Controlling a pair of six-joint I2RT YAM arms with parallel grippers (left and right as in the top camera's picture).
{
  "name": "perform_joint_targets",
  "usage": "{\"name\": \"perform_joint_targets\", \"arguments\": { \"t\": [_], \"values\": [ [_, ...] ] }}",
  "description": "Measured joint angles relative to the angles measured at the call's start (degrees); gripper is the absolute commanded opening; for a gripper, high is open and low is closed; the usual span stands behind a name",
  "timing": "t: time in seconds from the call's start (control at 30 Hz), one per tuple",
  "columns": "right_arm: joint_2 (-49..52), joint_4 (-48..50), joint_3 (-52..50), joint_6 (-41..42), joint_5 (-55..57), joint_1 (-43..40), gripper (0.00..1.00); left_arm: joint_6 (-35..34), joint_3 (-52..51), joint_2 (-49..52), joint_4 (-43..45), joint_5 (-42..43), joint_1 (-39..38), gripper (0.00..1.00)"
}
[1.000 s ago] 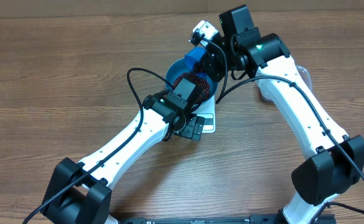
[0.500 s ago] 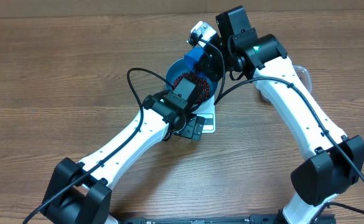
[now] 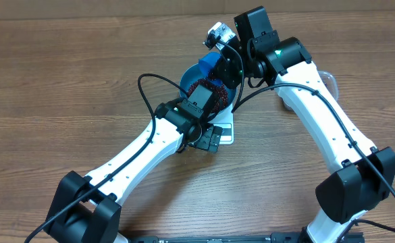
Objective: Scoop item into bowl and weigh 150g on scale
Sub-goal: 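Shake a few beans from the scoop into the teal bowl, then move the scoop back over the clear container with the right gripper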
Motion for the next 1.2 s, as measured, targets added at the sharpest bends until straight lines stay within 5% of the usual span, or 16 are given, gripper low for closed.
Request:
{"name": "perform_joint_targets", "arguments": {
  "t": [0.5,0.9,1.2],
  "values": [
    [0.0,0.5,0.0,6.4,-5.5,-2.0,0.04,0.0,0.0,0.0,0.0,0.0,0.0,1.0],
    [0.0,0.8,0.0,17.7,-36.4,-19.9,0.04,0.0,0.0,0.0,0.0,0.0,0.0,0.99],
    [0.0,-5.0,0.0,19.8,-34.6,-31.4,0.04,0.0,0.0,0.0,0.0,0.0,0.0,1.0]
  ]
}}
